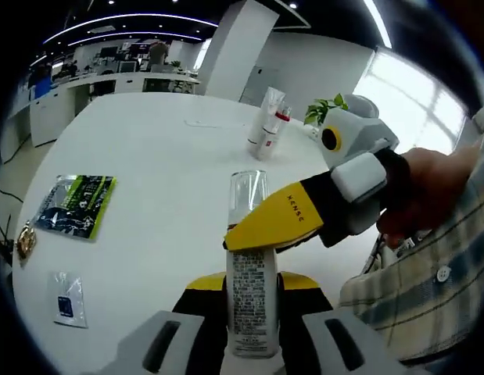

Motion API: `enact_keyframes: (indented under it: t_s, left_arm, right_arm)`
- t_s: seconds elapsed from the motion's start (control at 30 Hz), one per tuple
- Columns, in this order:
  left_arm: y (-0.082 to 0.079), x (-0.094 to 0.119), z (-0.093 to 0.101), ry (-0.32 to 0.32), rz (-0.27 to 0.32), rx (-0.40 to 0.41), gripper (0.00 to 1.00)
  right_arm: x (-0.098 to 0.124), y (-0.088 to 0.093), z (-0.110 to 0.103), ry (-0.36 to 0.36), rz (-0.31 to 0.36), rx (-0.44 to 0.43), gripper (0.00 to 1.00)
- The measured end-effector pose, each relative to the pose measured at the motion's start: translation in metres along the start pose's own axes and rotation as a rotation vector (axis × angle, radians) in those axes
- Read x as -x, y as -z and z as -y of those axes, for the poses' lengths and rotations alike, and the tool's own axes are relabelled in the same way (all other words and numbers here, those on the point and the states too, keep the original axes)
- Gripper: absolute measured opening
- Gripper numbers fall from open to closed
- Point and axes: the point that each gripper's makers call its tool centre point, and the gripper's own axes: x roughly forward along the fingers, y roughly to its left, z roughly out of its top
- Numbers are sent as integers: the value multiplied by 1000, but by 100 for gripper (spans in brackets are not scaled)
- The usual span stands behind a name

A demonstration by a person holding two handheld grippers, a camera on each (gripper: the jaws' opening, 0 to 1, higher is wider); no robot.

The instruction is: Arrange the skincare products in the storage area until every visible bottle or jar stands upright without overlapping.

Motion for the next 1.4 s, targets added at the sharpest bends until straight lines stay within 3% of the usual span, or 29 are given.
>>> enact_keyframes:
  t_s: [0.1,0.17,0.43,0.7,0.83,1.0,1.27,1.4]
  left_arm:
    - [2,-2,-1,-9,-14,-16,21]
    - [3,-2,-2,-16,-22,-22,21]
    - [-3,-4,-2,-28,-15,-59,22]
    - [2,-11,5,8,-48,-19,23]
    - [5,-13,7,5,-66,-18,23]
    - [12,-14,5,-12,-101,-27,28]
    - [22,-12,5,-28,-141,-42,29]
    - [24,-9,0,-39,-137,-10,29]
  right_arm:
    - [0,2,6,11,-4,-47,19]
    - [-1,4,6,12,-9,-129,19]
    - [1,-1,8,-12,-14,-132,18]
    - [9,2,5,-42,-32,30,18]
    - [10,2,6,-30,-29,93,18]
    - [16,-2,11,29,-18,257,18]
    - [37,-27,28,149,58,540,18]
    - [50,-46,36,189,120,576,18]
